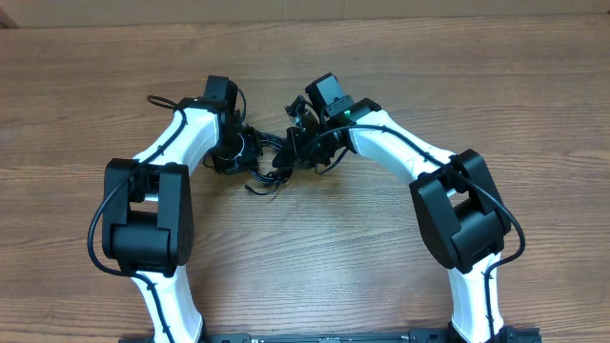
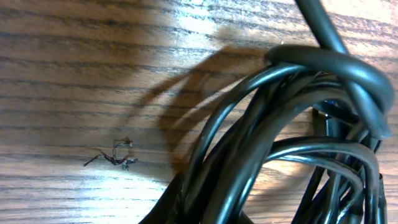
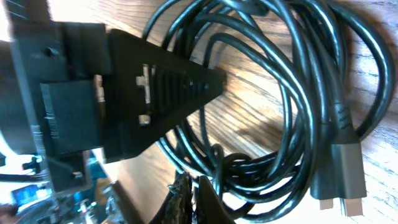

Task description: Untangle cables

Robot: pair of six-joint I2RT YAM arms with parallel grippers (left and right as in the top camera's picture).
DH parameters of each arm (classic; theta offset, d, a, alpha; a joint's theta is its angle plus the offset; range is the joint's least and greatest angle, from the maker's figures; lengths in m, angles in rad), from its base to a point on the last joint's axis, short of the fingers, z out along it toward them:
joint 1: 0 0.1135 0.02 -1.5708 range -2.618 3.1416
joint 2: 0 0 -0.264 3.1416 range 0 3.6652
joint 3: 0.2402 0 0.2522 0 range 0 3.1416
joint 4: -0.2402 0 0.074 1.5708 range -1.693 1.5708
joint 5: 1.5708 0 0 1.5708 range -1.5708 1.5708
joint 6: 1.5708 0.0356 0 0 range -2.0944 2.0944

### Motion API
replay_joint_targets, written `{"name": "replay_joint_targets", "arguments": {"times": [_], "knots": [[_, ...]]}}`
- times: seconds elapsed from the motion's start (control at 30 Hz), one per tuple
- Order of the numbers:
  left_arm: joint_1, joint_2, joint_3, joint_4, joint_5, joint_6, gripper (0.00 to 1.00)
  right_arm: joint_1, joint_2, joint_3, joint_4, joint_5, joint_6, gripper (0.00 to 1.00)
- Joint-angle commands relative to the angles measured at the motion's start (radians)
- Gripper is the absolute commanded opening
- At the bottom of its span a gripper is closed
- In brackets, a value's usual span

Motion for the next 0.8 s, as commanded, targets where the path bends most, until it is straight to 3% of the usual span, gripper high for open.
{"name": "replay_joint_targets", "arguments": {"times": [0.0, 0.13, 0.23, 0.4, 0.63, 0.77], "knots": [[-0.009, 0.055, -0.051, -0.020, -0.124, 0.009, 0.09, -0.013, 0.002, 0.026, 0.055, -0.148, 0.004, 0.04], [-0.010, 0.055, -0.053, -0.041, -0.233, 0.008, 0.13, -0.032, 0.002, 0.026, 0.082, -0.181, 0.003, 0.04], [-0.010, 0.055, -0.056, -0.045, -0.211, 0.008, 0.09, -0.036, 0.002, 0.026, 0.013, -0.113, -0.004, 0.04], [-0.010, 0.055, -0.057, -0.041, -0.094, 0.017, 0.04, -0.014, 0.002, 0.016, -0.105, 0.021, -0.005, 0.23], [-0.010, 0.055, -0.056, 0.021, 0.115, 0.394, 0.04, 0.046, 0.002, -0.019, -0.098, 0.117, -0.055, 0.23], [0.002, 0.031, -0.053, 0.022, 0.249, 0.440, 0.04, 0.051, 0.002, -0.019, -0.103, 0.080, -0.056, 0.24]]}}
